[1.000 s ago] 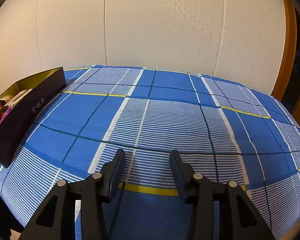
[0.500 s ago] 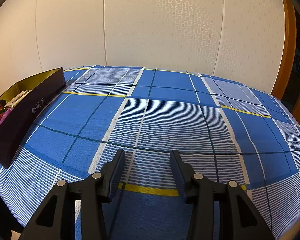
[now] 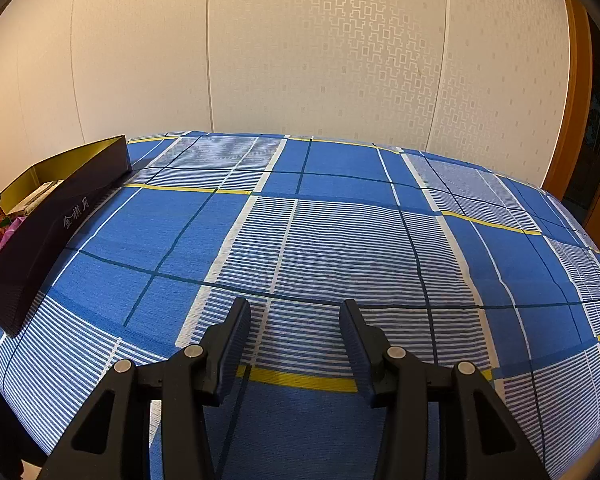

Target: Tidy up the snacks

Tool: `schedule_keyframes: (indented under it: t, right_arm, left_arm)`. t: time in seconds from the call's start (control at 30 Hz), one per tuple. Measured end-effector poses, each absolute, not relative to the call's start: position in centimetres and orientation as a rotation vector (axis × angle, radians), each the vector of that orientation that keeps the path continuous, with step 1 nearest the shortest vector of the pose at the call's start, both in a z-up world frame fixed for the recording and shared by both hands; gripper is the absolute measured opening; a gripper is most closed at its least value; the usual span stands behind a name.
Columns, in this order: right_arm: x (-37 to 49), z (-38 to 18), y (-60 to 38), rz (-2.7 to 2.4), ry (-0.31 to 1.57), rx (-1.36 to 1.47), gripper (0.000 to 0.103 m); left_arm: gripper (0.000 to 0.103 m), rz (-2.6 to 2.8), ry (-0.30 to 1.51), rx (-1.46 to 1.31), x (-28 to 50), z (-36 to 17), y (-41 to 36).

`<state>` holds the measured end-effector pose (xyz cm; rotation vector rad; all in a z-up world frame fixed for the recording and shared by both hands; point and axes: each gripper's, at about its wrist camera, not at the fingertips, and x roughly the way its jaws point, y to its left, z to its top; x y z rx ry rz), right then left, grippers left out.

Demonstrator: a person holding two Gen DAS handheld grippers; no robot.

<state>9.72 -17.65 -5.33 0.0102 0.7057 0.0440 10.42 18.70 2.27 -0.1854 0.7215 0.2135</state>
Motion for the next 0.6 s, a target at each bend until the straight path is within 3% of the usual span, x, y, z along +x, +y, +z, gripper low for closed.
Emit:
schedule_keyframes:
  t: [0.23, 0.47, 0.6]
  right_arm:
    - [9.7, -5.4, -17.7, 0.043, 0.707, 0.012, 0.047]
    - [10.1, -5.2, -17.7, -0.011, 0.735, 0.022, 0.060]
    - [10.9, -4.4, -16.6, -0.061, 0.812, 0.006, 0.060]
  left_arm:
    - [0.076, 0.201, 0.704, -0.184, 8.4, 2.9, 17.0]
    - [0.079, 0.201, 0.687, -0.182, 5.8, 2.9, 15.0]
    - [0.086, 0.203, 0.686, -0.171, 4.5, 2.6, 14.2]
